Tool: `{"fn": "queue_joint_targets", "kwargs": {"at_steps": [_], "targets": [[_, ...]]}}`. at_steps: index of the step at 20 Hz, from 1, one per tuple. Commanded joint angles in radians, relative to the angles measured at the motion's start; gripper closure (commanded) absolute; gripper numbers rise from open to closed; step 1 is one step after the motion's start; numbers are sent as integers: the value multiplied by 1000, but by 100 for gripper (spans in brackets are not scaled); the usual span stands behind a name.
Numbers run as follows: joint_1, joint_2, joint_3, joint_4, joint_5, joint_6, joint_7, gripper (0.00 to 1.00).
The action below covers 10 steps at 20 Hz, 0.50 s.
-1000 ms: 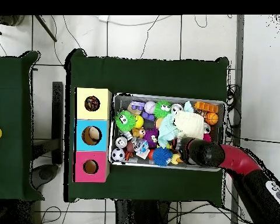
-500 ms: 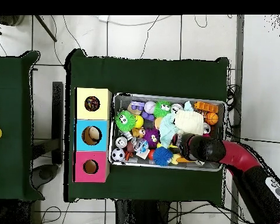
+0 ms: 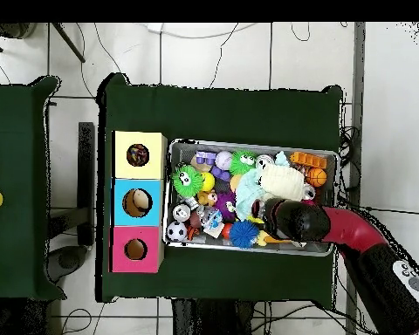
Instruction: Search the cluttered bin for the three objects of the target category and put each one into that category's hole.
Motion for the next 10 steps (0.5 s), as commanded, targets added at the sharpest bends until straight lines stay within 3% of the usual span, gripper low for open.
{"fn": "queue_joint_targets", "kwargs": {"at_steps": [1,5,10], "targets": [[73,-230,71,88,63,2,58,100],[111,-401,74,150,174,81,113,100],[147,-535,57,157,293,219,65,100]]}}
